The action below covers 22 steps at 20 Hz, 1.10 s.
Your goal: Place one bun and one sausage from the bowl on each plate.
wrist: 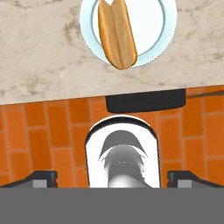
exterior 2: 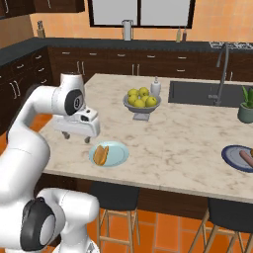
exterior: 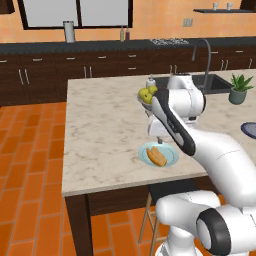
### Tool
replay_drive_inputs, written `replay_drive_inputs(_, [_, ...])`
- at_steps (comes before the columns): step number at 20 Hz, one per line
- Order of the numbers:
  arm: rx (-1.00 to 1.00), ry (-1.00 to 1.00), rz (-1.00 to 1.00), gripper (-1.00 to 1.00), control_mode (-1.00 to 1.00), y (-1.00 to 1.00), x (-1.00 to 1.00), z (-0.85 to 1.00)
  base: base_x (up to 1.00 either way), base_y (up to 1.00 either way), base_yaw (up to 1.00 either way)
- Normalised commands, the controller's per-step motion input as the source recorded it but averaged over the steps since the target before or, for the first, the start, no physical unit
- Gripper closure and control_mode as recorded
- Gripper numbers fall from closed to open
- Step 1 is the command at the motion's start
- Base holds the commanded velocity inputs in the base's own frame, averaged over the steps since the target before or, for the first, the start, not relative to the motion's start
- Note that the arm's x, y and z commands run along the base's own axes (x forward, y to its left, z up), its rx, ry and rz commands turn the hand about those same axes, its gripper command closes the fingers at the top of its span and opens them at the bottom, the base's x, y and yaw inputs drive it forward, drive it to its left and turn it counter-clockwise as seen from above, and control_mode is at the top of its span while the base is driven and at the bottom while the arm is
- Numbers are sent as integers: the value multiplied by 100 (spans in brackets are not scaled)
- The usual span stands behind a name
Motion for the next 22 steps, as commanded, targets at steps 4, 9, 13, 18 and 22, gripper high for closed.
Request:
replay_drive_inputs(4, [0,-6,2,-100,-100,-13,-21,22,0,0,0])
replay_drive_inputs(9, [0,0,0,-100,100,-1,0,1,-10,-18,0])
replay_drive_inputs(13, [0,0,0,-100,100,0,0,0,-18,-100,-5])
replay_drive_inputs(18, [0,0,0,-100,100,0,0,0,-1,-100,-12])
replay_drive_inputs(22, [0,0,0,-100,100,0,0,0,3,-100,-5])
